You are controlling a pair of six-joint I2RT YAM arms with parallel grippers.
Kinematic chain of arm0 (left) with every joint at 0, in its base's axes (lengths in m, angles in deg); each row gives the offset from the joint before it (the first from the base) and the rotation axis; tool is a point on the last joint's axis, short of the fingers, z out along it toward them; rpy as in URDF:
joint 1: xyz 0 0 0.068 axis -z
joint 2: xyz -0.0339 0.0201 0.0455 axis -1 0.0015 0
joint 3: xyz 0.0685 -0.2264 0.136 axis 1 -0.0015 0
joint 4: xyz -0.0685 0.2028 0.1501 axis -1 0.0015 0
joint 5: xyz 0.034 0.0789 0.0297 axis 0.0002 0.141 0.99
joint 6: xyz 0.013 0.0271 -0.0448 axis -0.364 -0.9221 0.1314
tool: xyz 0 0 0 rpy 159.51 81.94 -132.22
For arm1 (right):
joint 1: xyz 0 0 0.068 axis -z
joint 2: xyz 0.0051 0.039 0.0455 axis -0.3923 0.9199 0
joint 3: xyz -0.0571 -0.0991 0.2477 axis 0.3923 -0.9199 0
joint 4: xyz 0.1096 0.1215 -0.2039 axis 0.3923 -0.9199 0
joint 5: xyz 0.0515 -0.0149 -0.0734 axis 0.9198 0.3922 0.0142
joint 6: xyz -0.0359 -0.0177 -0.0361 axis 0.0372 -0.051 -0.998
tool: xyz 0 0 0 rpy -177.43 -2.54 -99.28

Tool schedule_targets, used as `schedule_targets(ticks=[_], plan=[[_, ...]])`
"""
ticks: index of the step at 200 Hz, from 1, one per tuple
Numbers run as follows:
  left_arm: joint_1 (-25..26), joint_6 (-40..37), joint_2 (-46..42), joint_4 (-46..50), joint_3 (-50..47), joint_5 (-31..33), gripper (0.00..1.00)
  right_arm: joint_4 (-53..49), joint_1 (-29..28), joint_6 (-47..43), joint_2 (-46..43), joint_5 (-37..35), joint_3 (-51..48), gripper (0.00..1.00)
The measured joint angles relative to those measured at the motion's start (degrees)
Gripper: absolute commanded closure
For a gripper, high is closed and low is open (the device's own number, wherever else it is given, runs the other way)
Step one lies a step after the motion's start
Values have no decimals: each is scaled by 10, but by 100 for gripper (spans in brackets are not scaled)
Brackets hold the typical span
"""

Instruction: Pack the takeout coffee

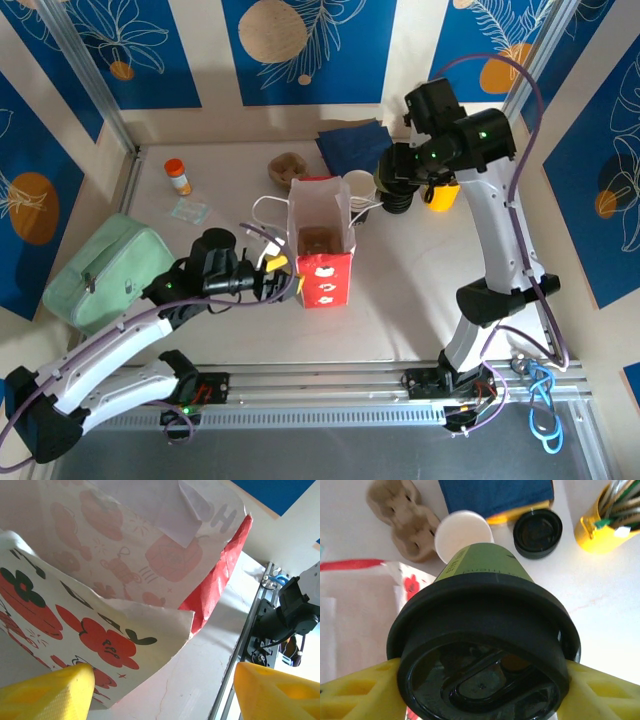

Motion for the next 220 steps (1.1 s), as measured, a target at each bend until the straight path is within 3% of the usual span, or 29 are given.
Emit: schedule_targets(ticks=[35,101,220], plan=[[15,0,6,-1,-3,14,27,0,-23,9,4,17,54,35],[21,0,10,-5,-10,28,27,0,-136,30,28,61,101,35],[39,0,17,-20,-11,40,27,0,-264,84,68,11,-16,35]])
